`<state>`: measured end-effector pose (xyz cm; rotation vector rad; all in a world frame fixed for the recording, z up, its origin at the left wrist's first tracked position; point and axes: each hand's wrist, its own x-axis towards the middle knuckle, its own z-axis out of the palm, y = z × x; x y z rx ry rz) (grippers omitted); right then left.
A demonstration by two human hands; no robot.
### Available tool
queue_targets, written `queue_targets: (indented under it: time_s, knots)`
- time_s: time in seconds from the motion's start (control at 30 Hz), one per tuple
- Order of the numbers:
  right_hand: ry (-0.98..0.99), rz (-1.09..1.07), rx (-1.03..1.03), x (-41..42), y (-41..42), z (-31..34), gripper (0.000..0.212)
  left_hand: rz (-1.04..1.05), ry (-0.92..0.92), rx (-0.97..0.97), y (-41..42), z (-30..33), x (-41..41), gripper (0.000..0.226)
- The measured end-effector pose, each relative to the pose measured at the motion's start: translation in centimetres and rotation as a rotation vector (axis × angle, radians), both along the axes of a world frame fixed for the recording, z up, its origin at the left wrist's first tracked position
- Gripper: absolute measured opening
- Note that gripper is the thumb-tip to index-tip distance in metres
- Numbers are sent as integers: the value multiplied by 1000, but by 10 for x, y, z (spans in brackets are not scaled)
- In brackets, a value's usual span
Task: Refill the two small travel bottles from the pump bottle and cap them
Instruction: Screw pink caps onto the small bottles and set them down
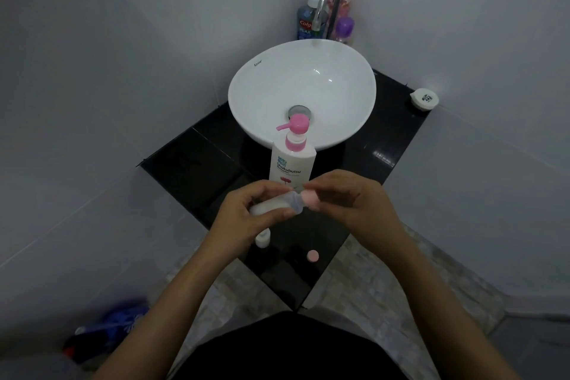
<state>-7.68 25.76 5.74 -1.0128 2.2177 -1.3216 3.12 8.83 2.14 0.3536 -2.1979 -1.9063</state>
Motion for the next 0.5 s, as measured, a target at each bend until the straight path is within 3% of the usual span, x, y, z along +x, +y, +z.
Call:
queue_targets:
  time_s: [0.13,0.27,0.4,0.5]
  knots:
    - [-146,-65,1,2,0,2,18,-2,8,17,1,4,-3,33]
    - [-294,-43,-52,4,2,7,42,18,9,48,3,6,-5,31]
    - [-293,-75,-63,3,4,5,25,28,8,73,2,9,-6,32]
    - [-235,-184,-4,7,-3,4,42,22,11,86,2,10,-6,30]
